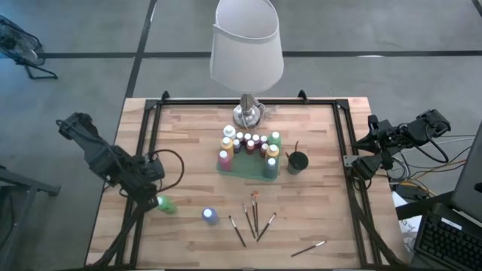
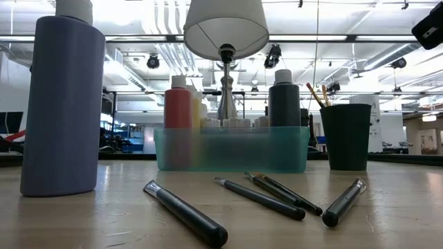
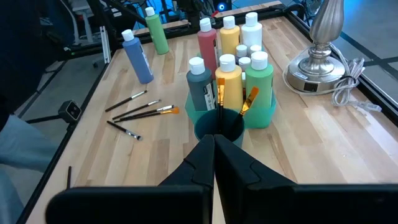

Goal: Pick & Place Paint Supplies
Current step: Put the green paint bottle into the green bin

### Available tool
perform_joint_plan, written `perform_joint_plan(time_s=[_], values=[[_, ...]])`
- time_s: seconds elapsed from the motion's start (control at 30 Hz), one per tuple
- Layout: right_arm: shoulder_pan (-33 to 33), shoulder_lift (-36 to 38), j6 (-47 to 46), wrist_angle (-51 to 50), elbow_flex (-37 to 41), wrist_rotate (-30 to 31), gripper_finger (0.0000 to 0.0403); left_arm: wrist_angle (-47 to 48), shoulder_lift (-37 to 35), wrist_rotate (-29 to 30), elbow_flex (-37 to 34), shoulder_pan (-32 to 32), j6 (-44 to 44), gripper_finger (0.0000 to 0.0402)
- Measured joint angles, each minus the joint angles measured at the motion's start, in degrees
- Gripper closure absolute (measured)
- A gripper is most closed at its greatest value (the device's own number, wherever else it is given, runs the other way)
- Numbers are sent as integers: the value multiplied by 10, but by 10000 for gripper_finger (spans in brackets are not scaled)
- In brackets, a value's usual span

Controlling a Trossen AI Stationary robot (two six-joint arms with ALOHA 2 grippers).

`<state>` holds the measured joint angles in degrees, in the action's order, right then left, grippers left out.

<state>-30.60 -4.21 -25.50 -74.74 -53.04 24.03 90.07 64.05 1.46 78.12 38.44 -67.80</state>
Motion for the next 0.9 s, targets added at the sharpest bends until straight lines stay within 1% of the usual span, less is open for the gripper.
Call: perform_joint_plan(time_s=[0.17, 0.3, 0.4, 0.5, 0.6, 0.73, 0.9], values=[[0, 0, 0, 0, 0, 0, 394, -1, -11, -7, -17, -1, -38, 295], [0, 0, 0, 0, 0, 0, 394, -19, -12, -7, -24, 0, -30, 246], [0, 0, 0, 0, 0, 0, 394, -27, -11, -9, -33, 0, -9, 222], [0, 0, 0, 0, 0, 0, 394, -38, -10, -11, -39, 0, 36, 210], [0, 0, 0, 0, 0, 0, 394, -52, -9, -12, -46, 2, 73, 210], [0, 0, 0, 0, 0, 0, 394, -63, -9, -13, -60, 4, 94, 211], [0, 0, 0, 0, 0, 0, 394, -65, -8, -47, -86, 4, 106, 211]])
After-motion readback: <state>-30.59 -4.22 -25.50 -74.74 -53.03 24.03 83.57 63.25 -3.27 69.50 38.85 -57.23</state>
